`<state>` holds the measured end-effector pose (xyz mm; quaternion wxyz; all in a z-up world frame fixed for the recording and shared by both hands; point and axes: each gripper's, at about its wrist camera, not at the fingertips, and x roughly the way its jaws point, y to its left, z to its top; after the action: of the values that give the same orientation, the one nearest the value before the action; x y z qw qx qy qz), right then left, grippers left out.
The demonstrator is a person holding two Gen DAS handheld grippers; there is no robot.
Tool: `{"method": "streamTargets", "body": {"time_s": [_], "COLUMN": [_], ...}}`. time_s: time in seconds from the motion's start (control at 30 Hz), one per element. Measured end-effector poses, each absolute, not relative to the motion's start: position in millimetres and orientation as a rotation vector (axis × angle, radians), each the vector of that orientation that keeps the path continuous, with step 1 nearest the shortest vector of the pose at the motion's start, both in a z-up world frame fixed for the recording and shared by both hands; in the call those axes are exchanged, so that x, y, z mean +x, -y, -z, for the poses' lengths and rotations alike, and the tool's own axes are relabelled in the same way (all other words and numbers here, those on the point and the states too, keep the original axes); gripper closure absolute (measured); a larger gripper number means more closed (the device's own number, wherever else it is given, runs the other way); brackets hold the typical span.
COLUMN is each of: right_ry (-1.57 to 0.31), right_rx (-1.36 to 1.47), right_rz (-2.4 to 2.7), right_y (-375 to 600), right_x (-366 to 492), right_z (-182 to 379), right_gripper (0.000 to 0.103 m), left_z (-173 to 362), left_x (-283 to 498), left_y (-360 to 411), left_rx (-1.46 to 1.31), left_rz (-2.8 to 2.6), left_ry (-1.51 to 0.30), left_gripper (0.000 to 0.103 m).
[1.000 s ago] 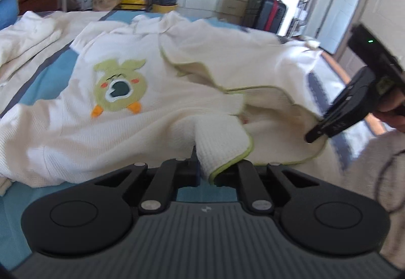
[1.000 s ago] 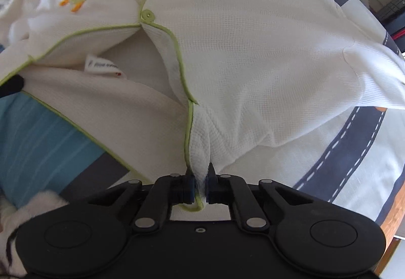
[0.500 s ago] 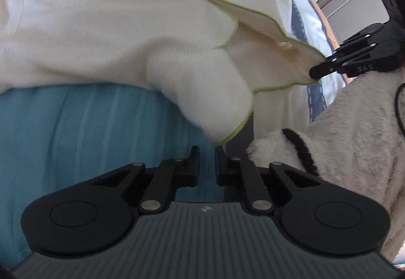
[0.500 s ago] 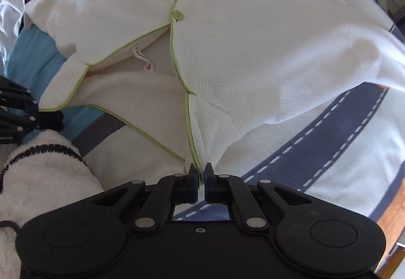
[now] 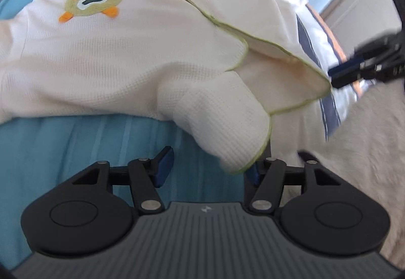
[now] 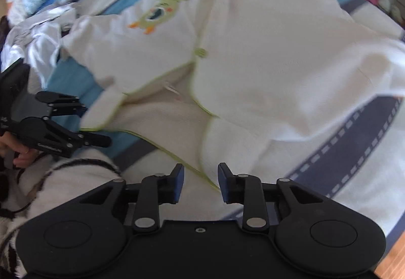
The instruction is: Fold clothes
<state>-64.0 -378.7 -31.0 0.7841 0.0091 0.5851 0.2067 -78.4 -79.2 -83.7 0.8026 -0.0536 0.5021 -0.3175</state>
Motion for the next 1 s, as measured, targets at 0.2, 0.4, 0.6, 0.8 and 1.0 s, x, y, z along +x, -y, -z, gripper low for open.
{"method": "streamTargets", "body": {"time_s": [0.2,0.4,0.6,0.8,1.0], "right_ry": [-1.148,-1.089,-1.052,-0.928,-0.916], "right_rx": [0.405,0.666,0.799,0.617,0.098], "right_rz": [-0.353,-0.358,-0.346,-0.112,0.212], "right_y": [447.7,464.7,461.9,493.3,527.0], "right_x": [-81.9,-99.6,-110.3,-137.1,-173.5], "right_z": [58.9,97.4,116.1,76.1,33.2], "right_gripper": [0.056,0.056,0.051,0.052,0.052], "left_z": [79.9,79.9,81.6,82.2,83.5], "left_x": [-66.6,-64.6,-60.8,-64.1,-63.2], "left_y": [67.6,73.8,71.6,73.6,74.1], "left_rx": [-0.285,-0.287,-0.358,-0.275,-0.267], "left_rz": [0.698,0.690,0.668,0.585,0.587], "left_ry": [-1.022,-0.991,-0.984,-1.019,-1.010], "left_gripper": [0.080,0.085,0.076,0.075,0.058]}}
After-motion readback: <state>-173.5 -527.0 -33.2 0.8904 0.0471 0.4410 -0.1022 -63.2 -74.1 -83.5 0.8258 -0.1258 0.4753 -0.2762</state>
